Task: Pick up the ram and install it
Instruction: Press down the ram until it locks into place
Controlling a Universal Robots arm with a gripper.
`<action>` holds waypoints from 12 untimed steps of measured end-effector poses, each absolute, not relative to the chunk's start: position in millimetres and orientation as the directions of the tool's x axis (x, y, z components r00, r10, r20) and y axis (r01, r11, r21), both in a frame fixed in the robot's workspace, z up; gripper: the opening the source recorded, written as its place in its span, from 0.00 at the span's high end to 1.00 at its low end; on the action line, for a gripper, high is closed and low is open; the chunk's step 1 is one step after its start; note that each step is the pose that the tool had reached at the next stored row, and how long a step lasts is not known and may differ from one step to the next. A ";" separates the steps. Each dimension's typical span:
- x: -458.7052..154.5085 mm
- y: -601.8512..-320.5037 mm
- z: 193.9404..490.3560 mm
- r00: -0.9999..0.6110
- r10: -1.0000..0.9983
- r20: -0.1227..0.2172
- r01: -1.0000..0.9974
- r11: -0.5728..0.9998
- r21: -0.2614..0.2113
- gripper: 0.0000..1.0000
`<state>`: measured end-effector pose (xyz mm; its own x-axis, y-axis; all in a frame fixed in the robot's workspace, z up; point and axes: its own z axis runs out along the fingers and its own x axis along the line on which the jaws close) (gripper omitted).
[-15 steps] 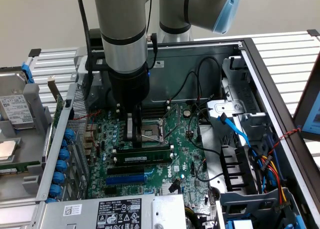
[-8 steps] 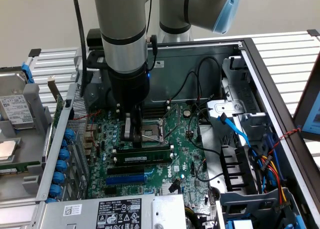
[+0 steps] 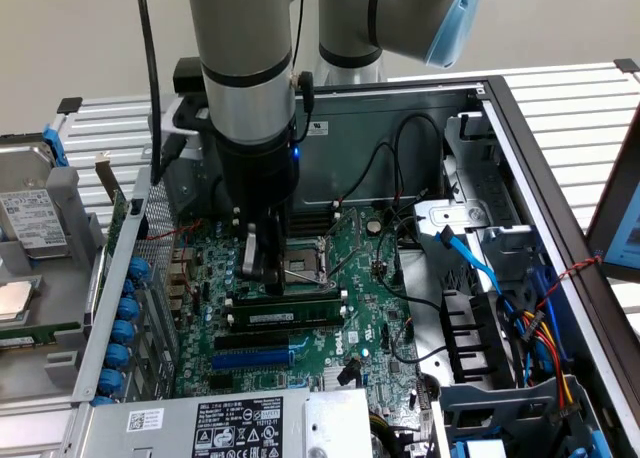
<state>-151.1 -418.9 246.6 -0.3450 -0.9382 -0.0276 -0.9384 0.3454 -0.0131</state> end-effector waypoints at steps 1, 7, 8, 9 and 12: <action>-151.1 -418.9 247.0 -0.357 -0.934 -0.028 -0.934 0.357 -0.013 0.90; -151.1 -418.9 248.9 -0.429 -0.903 -0.028 -0.903 0.429 -0.013 0.90; -151.1 -418.9 249.1 -0.441 -0.897 -0.028 -0.897 0.441 -0.013 0.90; -151.1 -418.9 249.3 -0.452 -0.892 -0.028 -0.892 0.452 -0.013 0.90; -151.1 -418.9 249.6 -0.484 -0.875 -0.027 -0.875 0.485 -0.013 0.90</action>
<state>-151.1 -418.9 249.6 -0.4841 -0.8746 -0.0271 -0.8747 0.4846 -0.0134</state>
